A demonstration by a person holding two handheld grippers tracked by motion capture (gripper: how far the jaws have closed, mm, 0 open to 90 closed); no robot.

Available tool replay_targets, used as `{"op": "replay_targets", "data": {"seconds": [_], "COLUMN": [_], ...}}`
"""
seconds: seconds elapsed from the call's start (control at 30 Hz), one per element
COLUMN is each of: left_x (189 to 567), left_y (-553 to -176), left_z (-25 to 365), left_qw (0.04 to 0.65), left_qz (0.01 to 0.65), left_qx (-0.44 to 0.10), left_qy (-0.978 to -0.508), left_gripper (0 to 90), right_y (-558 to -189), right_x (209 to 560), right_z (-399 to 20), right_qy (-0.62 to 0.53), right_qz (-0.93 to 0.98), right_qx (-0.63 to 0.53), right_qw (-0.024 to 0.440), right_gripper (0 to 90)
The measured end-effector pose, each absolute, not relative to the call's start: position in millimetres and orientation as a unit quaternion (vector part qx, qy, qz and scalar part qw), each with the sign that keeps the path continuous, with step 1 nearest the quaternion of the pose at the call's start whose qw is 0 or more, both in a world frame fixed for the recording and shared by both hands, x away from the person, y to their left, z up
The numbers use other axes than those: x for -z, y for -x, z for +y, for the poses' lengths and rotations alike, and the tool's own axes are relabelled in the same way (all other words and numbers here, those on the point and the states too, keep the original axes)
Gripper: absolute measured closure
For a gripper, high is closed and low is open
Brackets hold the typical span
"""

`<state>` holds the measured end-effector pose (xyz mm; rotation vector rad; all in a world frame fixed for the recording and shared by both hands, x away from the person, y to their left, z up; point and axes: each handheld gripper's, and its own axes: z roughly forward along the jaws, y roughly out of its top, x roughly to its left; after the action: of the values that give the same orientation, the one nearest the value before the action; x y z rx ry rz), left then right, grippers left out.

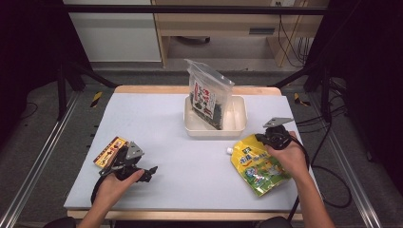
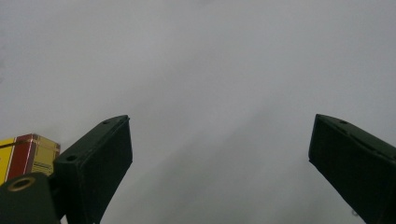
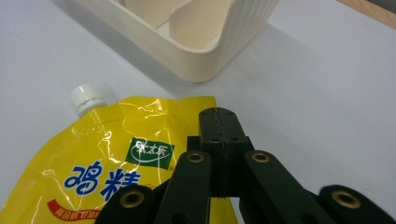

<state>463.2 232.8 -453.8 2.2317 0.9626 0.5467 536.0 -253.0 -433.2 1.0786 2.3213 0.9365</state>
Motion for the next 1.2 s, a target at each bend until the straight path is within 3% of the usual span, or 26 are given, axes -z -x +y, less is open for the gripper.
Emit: {"op": "replay_targets", "data": {"seconds": [0.2,0.37,0.83,0.93,1.1,1.2], "left_x": [455.0,454.9,456.0,456.2,456.1,456.0], "left_y": [-462.6,-463.0,-462.8,-462.9,-462.9,-462.7], "left_z": [229.7,230.6,228.8,228.7,229.0,228.9], "left_qw": [0.319,0.316,0.314,0.316,0.316,0.316], "left_qz": [0.365,0.363,0.360,0.362,0.363,0.363], "left_qx": [-0.207,-0.206,-0.203,-0.204,-0.203,-0.203], "left_qy": [-0.850,-0.852,-0.855,-0.853,-0.853,-0.853], "left_gripper": [6.0,6.1,6.1,6.1,6.1,6.1], "right_y": [-531.3,-531.9,-544.0,-547.2,-549.1,-549.3], "right_x": [435.5,438.7,455.0,458.4,459.3,458.0], "right_z": [-251.4,-250.9,-253.3,-253.6,-253.3,-253.7], "right_qy": [-0.375,-0.364,-0.366,-0.369,-0.379,-0.383], "right_qz": [0.839,0.846,0.855,0.856,0.855,0.852], "right_qx": [-0.335,-0.338,-0.324,-0.319,-0.301,-0.300], "right_qw": [0.209,0.193,0.175,0.173,0.187,0.192], "right_gripper": [90.0,79.6,69.4,71.4,88.4,90.0]}}
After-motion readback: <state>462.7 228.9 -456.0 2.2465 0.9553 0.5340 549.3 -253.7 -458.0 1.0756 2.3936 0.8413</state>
